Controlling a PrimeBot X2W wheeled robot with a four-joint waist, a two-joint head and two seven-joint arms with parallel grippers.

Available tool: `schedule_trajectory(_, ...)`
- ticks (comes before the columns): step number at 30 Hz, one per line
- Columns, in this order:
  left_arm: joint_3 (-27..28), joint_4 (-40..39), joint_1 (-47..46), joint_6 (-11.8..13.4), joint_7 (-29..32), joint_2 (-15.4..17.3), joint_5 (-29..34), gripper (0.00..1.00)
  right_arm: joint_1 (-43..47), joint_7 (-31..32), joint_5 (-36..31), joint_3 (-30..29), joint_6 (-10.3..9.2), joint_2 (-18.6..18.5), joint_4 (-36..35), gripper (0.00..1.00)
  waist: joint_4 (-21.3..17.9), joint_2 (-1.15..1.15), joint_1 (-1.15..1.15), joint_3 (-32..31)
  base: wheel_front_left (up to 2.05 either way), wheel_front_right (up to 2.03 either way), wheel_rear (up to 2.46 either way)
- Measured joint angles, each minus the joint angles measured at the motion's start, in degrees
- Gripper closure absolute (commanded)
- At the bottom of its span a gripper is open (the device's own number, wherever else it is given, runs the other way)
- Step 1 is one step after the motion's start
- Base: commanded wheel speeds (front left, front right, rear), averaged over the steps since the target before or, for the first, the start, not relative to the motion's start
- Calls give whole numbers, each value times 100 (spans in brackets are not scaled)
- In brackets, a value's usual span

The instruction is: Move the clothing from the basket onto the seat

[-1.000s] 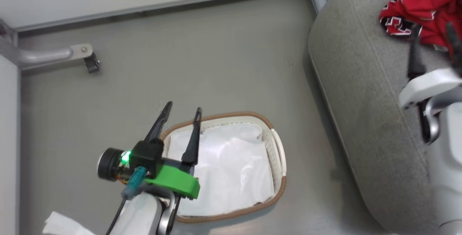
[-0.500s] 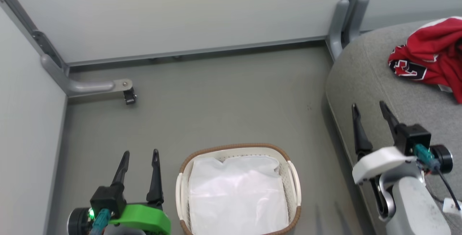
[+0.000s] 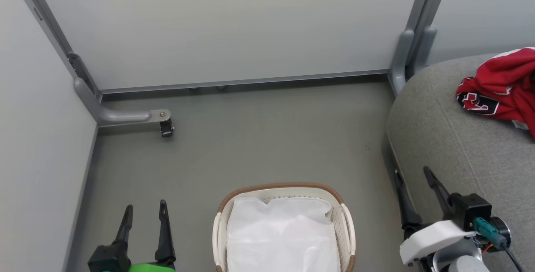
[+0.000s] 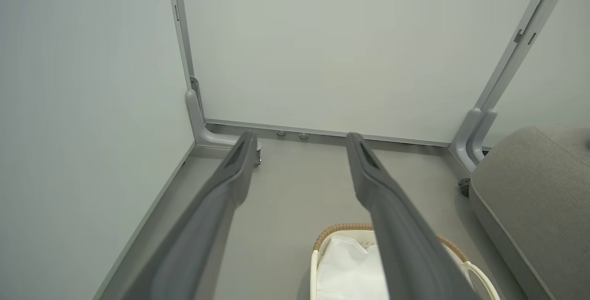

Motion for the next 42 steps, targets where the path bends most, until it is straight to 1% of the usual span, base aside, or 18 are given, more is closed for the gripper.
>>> schedule_trajectory(10,22,-81,183,-38,0,-11,-11,0,88,0,138,88,0,0,42,0,-117,0,0,-17,0,0,0)
schedule_trajectory(30,-105,-19,173,12,0,-15,-136,0,58,0,155,77,0,0,191,0,-53,0,0,8,0,0,0)
schedule_trajectory(31,-112,19,177,11,0,-16,-154,100,65,0,154,78,0,5,214,100,-52,0,0,9,0,0,0)
schedule_trajectory(35,-136,211,187,10,1,-25,-160,100,163,10,164,81,0,37,392,100,-52,0,0,9,0,0,0)
schedule_trajectory(42,-70,242,179,-51,185,-26,-846,100,178,204,862,14,0,42,409,100,-62,0,0,13,0,0,0)
